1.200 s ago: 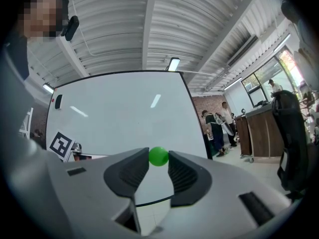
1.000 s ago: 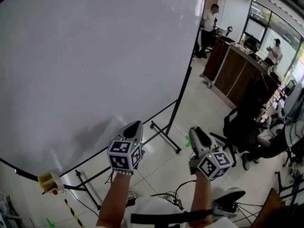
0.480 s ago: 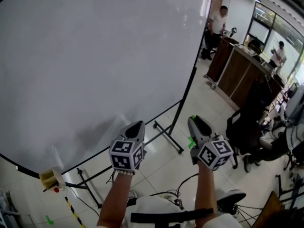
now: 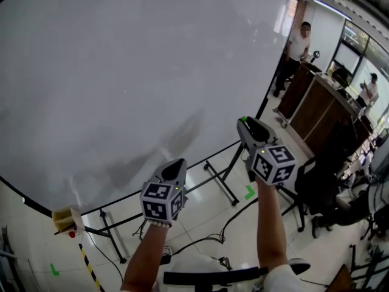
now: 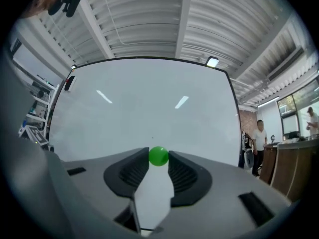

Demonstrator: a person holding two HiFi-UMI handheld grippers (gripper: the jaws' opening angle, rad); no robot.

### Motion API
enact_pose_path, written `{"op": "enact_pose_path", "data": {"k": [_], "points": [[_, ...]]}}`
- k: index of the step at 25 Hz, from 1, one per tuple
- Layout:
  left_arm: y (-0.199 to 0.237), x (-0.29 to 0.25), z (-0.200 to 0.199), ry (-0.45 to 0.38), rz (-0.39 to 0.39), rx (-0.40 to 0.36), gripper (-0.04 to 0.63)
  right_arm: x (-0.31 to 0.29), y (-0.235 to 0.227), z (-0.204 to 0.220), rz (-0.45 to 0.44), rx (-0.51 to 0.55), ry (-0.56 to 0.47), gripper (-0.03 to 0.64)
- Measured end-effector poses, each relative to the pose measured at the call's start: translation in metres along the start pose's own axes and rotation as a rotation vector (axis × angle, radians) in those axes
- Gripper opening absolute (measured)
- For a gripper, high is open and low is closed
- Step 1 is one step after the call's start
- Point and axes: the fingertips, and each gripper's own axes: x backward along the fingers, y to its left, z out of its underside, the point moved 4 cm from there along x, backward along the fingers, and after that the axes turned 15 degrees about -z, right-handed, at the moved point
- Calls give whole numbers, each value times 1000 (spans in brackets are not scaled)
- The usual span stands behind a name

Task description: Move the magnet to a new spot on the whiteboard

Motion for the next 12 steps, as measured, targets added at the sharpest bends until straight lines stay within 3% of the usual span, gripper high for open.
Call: {"op": "enact_pose_path", "data": {"k": [12], "points": [[29, 5, -2, -12, -70, 15, -6, -89, -11, -29, -76, 104, 73, 143]]}}
